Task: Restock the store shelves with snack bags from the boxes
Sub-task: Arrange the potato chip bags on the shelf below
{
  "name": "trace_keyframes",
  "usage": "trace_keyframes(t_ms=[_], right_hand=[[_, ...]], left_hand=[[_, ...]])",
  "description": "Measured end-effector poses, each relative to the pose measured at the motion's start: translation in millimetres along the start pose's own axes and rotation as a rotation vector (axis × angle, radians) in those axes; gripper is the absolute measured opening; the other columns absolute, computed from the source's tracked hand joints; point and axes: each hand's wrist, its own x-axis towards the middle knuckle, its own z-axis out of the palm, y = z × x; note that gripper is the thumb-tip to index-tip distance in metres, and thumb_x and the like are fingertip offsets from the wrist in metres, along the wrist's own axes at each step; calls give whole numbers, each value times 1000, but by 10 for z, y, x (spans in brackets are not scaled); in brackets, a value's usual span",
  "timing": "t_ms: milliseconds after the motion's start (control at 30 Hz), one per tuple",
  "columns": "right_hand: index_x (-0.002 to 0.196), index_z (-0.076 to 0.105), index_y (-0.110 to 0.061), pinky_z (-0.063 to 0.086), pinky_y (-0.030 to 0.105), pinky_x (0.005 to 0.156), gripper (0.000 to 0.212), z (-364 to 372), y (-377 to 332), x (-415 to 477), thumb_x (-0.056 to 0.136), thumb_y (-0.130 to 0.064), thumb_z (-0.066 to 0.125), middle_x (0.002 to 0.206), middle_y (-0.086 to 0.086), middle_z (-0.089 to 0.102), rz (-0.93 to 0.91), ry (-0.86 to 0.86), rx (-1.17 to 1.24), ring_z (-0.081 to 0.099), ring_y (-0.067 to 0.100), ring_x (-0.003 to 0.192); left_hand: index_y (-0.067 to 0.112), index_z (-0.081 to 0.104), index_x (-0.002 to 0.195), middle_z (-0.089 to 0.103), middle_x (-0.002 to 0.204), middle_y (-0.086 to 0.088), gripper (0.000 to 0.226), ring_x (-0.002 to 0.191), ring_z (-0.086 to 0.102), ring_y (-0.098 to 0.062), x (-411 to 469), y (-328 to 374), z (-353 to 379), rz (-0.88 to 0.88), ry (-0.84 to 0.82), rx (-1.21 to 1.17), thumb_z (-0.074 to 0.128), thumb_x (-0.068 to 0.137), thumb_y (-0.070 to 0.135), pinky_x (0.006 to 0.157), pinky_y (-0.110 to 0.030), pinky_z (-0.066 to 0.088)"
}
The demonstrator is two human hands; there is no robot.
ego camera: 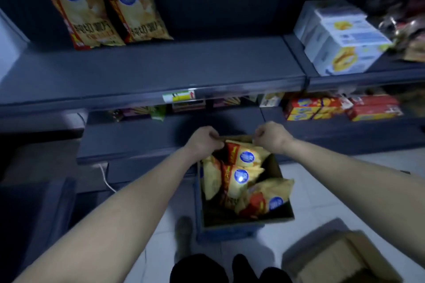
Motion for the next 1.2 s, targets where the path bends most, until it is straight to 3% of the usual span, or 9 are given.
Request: trace_keyframes(t_ms=[67,167,367,500,700,867,933,1067,1200], right_hand=[[112,66,0,49,27,84,30,140,261,-76,90,-12,50,118,16,64,19,-156,-176,59,29,114],[110,67,-3,47,24,63,30,344,586,-109,86,-15,53,106,10,67,34,-339,-324,63,28,104],[148,29,-16,34,33,107,65,690,990,-87,90,-14,58,148,7,36,46,-567,-435,35,27,135],[147,26,-28,39,36,105,74,902,1189,4,85,-10,62,141,9,28,48,-521,-392,26,32,130],[127,51,-11,45,34,98,41,1050,1327,106,86,-7,57,131,13,47,33,-398,-457,38,31,125],[88,63,-17,42,22,78,5,878,1354,139,86,-13,60,113,3,57,13,-379,-179,53,21,106],[65,49,-22,38,20,66,26,747,1387,136,83,-11,65,98,-5,52,4,-385,22,49,17,97],[99,69,-8,45,22,85,23,516,1549,139,78,3,67,110,-15,57,96,-359,546,57,12,102],[87,62,-12,55,27,70,20,472,1726,207,81,7,61,83,1,69,235,-349,987,65,15,81]], left_hand=[[11,59,76,56,81,-9,11,76,51,-18,-16,-110,264,-55,-52,80,68,80,7,65,-25,39],[12,60,80,55,83,-7,6,77,54,-17,-11,-285,537,-135,-125,192,65,83,11,70,-25,38],[1,32,140,42,143,-15,60,129,44,-29,93,-568,847,-332,-149,360,61,89,15,94,-30,42],[5,17,147,37,146,-15,74,130,42,-30,183,-715,951,-409,-184,402,62,89,19,95,-32,43],[11,14,148,43,140,-17,80,126,46,-32,378,-797,1033,-396,-149,420,64,85,16,97,-36,46],[9,34,137,33,140,-19,49,124,43,-35,562,-699,1072,-274,48,641,50,92,16,96,-40,44],[7,36,135,35,139,-19,49,125,42,-36,679,-636,1085,-198,74,555,53,90,16,100,-41,43],[11,23,146,42,142,-15,78,128,44,-31,921,-505,1121,-170,-29,129,67,82,8,106,-38,41],[22,27,146,47,140,-13,88,123,50,-28,1093,-524,1189,-265,-92,-31,75,74,4,102,-38,46]])
